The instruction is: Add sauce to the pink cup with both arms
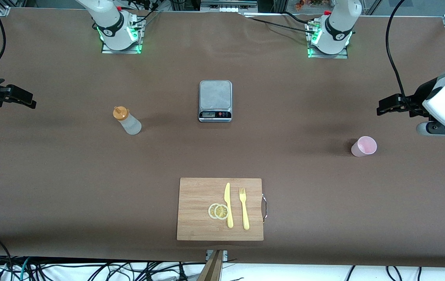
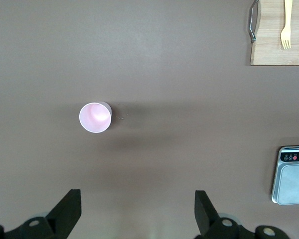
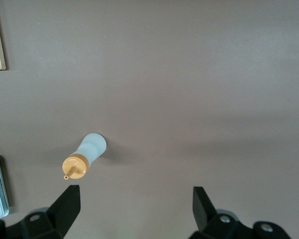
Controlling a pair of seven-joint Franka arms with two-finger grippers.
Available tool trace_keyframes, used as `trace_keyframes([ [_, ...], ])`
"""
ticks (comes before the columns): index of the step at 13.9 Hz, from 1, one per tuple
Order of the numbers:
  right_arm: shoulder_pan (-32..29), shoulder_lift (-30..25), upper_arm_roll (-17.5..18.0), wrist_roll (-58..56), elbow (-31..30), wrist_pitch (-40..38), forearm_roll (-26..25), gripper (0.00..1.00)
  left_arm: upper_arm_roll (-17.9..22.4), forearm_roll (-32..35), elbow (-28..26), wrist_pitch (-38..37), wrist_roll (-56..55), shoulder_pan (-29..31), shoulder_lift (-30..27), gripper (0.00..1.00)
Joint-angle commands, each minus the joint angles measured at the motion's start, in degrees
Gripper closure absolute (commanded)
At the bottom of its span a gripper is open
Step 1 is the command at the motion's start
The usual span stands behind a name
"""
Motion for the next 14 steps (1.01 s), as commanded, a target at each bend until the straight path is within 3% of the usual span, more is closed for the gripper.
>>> trace_keyframes([
  [1,-0.1,-0.1,0.0,-0.8,0.2,0.3,-0.3,0.00,0.1,-0.7,0.1,0.4,-0.7,-0.2,-0.1,0.00],
  [7,-0.1,-0.1,0.0,-0.9,0.1,0.3,-0.3,0.00,0.8,-0.6,0.1,0.6,0.0,1.3,1.2,0.00],
  [10,-0.1,-0.1,0.0,-0.9,0.1,0.3,-0.3,0.00,0.8,-0.5,0.0,1.0,0.4,3.8,6.1,0.00],
  [14,-0.1,0.0,0.0,-0.9,0.1,0.3,-0.3,0.00,1.1,2.8,-1.3,7.6,10.9,6.0,10.8,0.00],
])
